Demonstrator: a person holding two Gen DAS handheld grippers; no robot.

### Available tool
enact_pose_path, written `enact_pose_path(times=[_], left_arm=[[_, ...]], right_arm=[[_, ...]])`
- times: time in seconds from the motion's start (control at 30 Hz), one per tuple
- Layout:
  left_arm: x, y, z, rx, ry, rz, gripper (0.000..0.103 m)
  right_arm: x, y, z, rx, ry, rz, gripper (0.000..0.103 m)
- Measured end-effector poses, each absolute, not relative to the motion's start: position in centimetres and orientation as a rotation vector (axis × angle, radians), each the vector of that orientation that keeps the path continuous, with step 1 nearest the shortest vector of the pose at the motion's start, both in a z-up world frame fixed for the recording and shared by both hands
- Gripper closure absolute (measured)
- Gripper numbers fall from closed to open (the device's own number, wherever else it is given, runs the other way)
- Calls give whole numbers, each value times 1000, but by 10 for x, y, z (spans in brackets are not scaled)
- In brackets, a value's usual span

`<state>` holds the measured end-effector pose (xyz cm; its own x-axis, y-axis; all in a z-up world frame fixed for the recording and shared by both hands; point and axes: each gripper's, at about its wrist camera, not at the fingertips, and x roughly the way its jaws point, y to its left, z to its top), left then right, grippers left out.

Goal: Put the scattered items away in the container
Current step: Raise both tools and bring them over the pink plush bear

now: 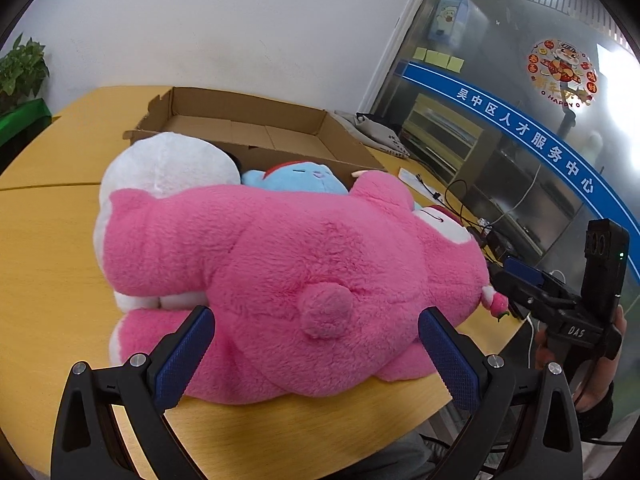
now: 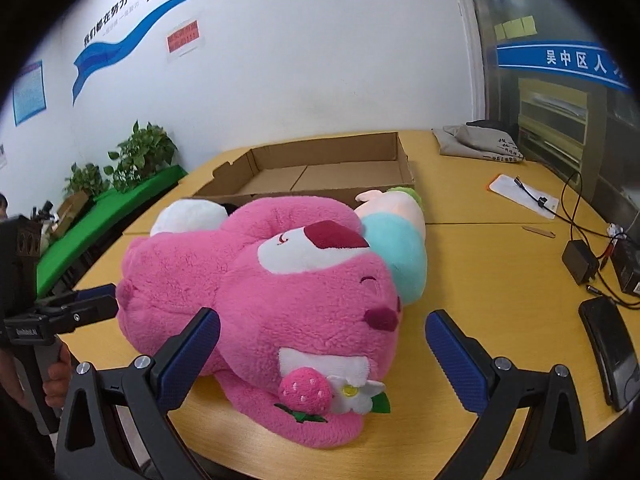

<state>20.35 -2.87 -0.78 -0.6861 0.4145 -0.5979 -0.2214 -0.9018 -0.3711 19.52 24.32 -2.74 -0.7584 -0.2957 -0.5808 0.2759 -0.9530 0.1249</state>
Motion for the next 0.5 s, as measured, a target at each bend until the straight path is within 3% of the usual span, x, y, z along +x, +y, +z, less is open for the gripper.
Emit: enact_pose_path(times=[0.33, 0.5], left_arm=[[182, -37, -31, -1031, -535, 2438, 0], [174, -34, -40, -1050, -487, 2436, 1]], right_arm=[[178, 230, -37, 928, 34, -2681, 0], [158, 225, -48, 928, 55, -2669, 0]])
